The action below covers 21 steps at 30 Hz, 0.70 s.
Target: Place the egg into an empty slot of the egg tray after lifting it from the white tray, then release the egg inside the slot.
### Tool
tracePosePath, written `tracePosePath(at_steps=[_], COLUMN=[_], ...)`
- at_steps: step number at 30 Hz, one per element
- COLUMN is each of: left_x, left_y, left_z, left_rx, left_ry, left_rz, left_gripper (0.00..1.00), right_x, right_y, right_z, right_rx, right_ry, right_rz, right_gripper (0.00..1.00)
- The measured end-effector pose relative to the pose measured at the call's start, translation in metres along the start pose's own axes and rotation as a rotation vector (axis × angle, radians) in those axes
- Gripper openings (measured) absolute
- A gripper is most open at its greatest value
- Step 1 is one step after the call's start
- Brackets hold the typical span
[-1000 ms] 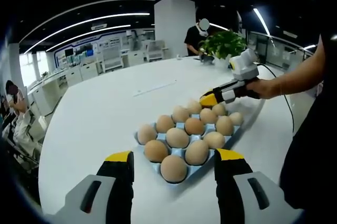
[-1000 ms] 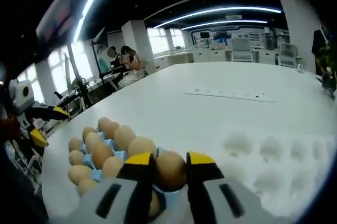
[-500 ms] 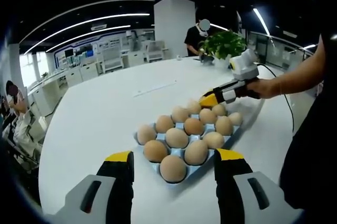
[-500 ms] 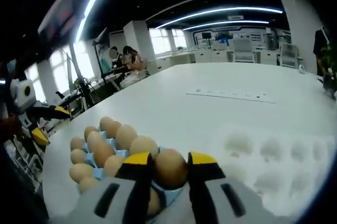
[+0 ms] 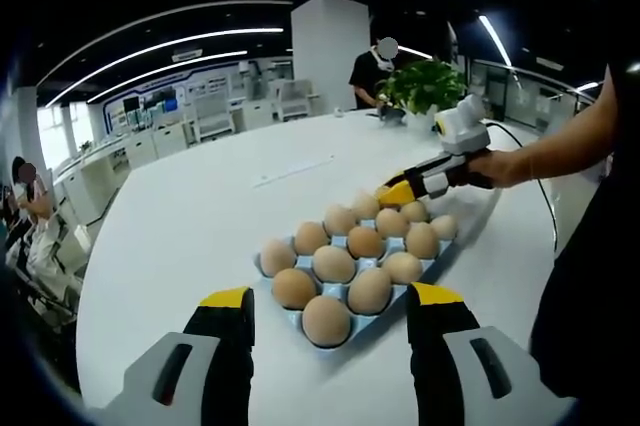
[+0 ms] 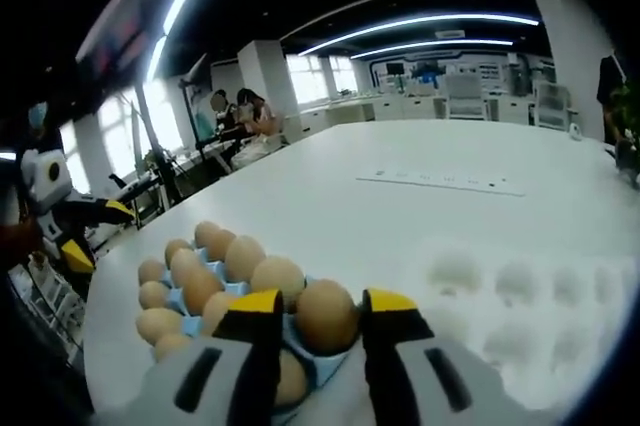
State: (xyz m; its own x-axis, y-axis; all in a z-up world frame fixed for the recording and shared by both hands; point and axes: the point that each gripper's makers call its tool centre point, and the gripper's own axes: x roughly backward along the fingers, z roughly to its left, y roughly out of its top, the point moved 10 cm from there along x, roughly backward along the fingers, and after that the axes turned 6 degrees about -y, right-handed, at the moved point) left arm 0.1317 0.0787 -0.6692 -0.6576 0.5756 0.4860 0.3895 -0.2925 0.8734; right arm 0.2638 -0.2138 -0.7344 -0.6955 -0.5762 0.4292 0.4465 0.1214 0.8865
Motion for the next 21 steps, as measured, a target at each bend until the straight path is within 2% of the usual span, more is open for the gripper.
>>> tracePosePath(at_steps=[21], left_x=[0.0036], left_y=[0.0013], left_z=[-0.0079], left_rx=[-0.012], left_ry=[-0.005], left_rz=[-0.006], left_gripper=[0.62], right_x=[0.005], right_y=[-0.0021], right_z=[-0.0005], right_rx=[-0.025], right_ry=[0.045], right_rz=[-0.022], right_gripper=[0.38])
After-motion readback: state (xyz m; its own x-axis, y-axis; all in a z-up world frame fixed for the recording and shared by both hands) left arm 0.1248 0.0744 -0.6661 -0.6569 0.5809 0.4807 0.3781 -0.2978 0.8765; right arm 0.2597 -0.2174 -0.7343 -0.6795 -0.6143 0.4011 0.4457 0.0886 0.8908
